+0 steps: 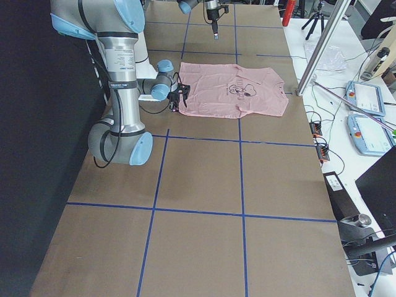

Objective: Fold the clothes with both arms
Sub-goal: 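Lower both grippers and grasp the hem corners nearest the robot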

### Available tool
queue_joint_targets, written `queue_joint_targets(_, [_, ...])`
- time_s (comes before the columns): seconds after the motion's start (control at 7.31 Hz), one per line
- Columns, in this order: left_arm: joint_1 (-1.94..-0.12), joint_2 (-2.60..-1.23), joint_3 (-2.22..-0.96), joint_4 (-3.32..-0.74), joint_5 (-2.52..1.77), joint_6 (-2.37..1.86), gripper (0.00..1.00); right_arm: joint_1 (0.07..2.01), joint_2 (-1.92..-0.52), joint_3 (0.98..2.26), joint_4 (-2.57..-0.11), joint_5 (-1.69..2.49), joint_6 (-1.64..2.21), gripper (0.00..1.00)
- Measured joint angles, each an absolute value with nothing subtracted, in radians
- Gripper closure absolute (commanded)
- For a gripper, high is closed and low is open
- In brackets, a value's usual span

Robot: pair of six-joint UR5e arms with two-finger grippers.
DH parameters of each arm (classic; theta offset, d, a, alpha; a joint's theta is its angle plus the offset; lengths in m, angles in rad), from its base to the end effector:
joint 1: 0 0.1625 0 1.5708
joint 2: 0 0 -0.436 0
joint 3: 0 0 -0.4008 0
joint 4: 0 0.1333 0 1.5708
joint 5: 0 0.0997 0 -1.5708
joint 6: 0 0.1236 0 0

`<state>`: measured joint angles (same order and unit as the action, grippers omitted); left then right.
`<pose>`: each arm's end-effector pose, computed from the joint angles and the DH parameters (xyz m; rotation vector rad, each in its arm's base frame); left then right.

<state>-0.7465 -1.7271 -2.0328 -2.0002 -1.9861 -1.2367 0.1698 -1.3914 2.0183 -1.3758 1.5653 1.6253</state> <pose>0.3414 -0.4295 0.3310 0.2079 1.0774 -0.1528 -0.5301 -0.2268 0.3675 0.0526 -0.8219 0.2138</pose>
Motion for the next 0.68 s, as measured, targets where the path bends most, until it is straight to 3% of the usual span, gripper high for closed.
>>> queue_joint_targets(0.27, [-0.708, -1.717, -2.039, -1.968, -1.974, -1.363, 0.00, 0.178, -1.390, 2.058, -1.375, 1.565, 1.625, 1.00])
queue_joint_targets(0.68, [-0.419, -1.714, -2.051, -1.818, -1.770, -1.680, 0.00, 0.187, -1.386, 2.073, -1.368, 1.565, 1.623, 1.00])
